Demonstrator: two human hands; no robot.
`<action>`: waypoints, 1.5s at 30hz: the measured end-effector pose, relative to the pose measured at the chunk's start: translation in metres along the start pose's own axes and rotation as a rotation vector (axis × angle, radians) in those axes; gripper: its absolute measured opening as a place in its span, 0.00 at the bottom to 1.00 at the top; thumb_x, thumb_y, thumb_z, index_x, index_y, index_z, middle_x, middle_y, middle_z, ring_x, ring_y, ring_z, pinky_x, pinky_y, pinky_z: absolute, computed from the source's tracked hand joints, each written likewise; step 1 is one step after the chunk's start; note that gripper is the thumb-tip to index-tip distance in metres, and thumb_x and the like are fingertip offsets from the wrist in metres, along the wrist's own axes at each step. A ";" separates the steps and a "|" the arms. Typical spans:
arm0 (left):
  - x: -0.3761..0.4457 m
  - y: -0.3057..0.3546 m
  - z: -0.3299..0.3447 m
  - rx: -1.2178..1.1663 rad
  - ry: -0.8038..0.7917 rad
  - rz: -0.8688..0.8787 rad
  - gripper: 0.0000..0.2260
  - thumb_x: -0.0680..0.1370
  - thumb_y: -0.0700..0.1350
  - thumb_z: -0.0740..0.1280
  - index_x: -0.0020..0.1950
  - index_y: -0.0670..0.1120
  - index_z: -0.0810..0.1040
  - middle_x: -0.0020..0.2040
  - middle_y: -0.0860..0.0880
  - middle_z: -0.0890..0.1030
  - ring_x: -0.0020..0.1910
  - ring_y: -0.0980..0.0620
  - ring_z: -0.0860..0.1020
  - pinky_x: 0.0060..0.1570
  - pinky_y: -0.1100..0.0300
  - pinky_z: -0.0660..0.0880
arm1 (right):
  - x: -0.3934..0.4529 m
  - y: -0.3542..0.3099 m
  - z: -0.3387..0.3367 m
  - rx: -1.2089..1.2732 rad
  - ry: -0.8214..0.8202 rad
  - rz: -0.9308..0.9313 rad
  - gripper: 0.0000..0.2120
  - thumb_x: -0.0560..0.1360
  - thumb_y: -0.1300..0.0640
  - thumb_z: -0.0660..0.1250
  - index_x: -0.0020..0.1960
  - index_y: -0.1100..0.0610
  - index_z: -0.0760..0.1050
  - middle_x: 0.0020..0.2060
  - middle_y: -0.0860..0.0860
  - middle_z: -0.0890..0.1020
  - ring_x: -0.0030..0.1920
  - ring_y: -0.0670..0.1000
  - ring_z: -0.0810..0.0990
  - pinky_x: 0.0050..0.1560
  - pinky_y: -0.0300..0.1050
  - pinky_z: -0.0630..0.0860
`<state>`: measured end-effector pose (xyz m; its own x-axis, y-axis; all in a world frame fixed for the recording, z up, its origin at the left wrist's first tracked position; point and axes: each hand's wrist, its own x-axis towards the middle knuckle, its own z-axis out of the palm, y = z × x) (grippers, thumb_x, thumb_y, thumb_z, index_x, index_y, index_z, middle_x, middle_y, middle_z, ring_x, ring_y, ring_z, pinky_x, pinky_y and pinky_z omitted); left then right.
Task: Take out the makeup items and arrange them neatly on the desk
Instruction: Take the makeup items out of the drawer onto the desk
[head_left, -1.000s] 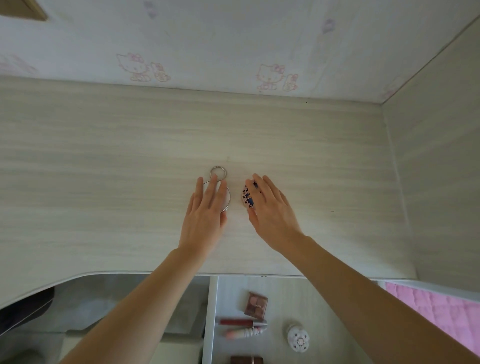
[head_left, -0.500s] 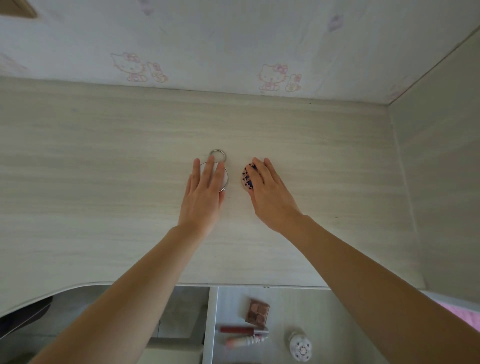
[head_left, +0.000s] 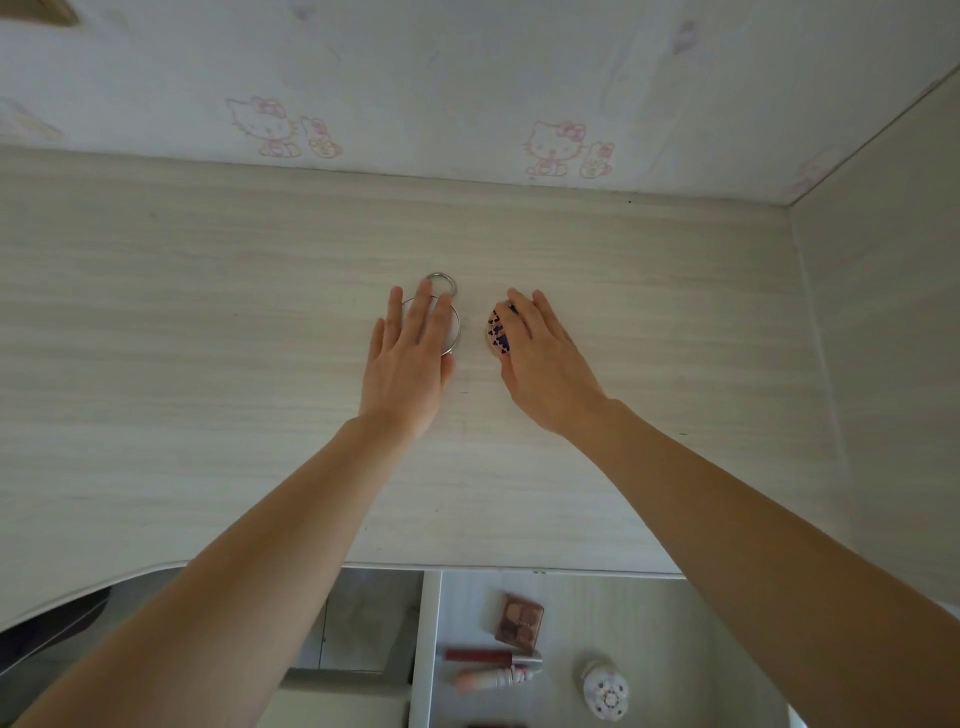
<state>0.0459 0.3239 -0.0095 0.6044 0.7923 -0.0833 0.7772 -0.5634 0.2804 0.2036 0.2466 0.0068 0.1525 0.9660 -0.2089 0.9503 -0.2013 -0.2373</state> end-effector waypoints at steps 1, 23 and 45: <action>-0.001 0.001 -0.001 0.005 -0.001 0.001 0.28 0.80 0.45 0.62 0.77 0.46 0.54 0.79 0.46 0.51 0.77 0.40 0.47 0.72 0.45 0.57 | -0.002 -0.001 -0.001 0.002 0.003 -0.003 0.28 0.81 0.56 0.57 0.76 0.61 0.52 0.77 0.55 0.51 0.77 0.58 0.46 0.75 0.55 0.56; -0.201 0.092 0.006 -0.215 0.119 0.118 0.16 0.78 0.40 0.66 0.65 0.41 0.75 0.61 0.46 0.79 0.66 0.45 0.73 0.58 0.47 0.75 | -0.226 -0.005 0.022 0.078 0.127 -0.041 0.22 0.78 0.61 0.61 0.70 0.63 0.66 0.64 0.58 0.74 0.69 0.58 0.69 0.68 0.51 0.68; -0.288 0.104 0.164 -0.087 -0.320 -0.086 0.21 0.78 0.48 0.65 0.69 0.47 0.68 0.69 0.49 0.70 0.66 0.47 0.68 0.58 0.50 0.75 | -0.343 0.041 0.182 0.103 -0.346 0.191 0.23 0.79 0.54 0.58 0.72 0.58 0.60 0.67 0.54 0.68 0.65 0.56 0.68 0.59 0.49 0.72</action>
<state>-0.0186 -0.0019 -0.1133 0.5719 0.7147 -0.4026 0.8185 -0.4645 0.3381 0.1407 -0.1227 -0.1044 0.2063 0.8015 -0.5612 0.8790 -0.4038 -0.2535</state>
